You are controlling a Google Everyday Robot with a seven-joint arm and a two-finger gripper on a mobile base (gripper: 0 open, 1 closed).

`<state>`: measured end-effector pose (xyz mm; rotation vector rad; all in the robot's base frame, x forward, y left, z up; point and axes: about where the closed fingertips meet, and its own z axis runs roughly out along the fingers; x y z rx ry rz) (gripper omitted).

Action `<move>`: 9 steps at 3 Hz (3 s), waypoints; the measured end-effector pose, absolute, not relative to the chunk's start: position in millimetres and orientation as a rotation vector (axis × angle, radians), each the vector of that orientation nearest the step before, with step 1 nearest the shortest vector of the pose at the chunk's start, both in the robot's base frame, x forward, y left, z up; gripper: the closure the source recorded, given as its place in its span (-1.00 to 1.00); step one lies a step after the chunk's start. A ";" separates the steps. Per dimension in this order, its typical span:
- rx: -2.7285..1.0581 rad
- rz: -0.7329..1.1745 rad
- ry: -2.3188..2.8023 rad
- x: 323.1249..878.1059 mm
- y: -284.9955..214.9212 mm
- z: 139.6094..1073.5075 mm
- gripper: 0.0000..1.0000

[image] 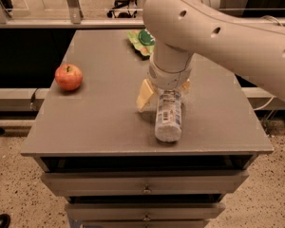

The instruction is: Place blue plastic bottle upright

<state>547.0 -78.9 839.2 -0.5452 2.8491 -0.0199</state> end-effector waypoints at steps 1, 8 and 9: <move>-0.493 -0.038 2.863 550.3 -79.1 835.8 -0.10; -1.049 0.518 1.859 581.8 -50.3 1003.6 1.00; -1.047 0.520 1.856 581.6 -49.3 1004.6 1.00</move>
Offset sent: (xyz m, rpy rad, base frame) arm 0.0198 -0.0067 0.0083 -0.0274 -0.0445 -0.0733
